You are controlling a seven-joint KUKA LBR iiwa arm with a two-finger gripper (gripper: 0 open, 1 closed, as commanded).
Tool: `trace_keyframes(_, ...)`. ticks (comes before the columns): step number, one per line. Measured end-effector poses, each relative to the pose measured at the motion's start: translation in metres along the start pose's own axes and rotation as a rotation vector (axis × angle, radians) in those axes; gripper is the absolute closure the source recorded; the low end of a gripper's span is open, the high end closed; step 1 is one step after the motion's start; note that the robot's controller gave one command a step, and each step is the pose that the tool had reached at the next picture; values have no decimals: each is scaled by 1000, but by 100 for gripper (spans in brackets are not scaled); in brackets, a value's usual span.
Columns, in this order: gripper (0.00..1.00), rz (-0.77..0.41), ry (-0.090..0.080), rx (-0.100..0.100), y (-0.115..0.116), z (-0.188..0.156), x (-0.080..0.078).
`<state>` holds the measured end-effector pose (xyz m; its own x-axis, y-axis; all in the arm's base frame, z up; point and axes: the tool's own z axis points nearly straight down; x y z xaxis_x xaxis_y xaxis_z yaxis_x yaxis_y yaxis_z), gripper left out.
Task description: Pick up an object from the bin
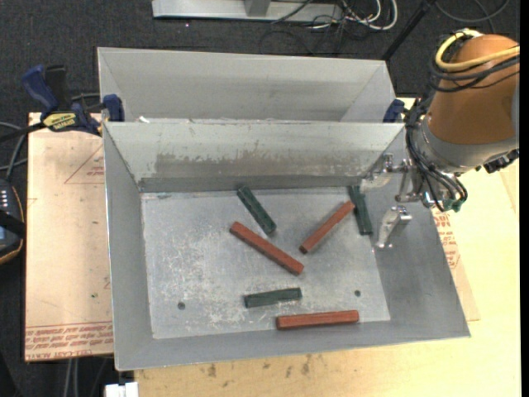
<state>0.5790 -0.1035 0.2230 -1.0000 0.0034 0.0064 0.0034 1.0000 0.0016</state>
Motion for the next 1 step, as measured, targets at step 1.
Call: trace_keyframes(1,0,-3,-8,1,0,-5,-1)
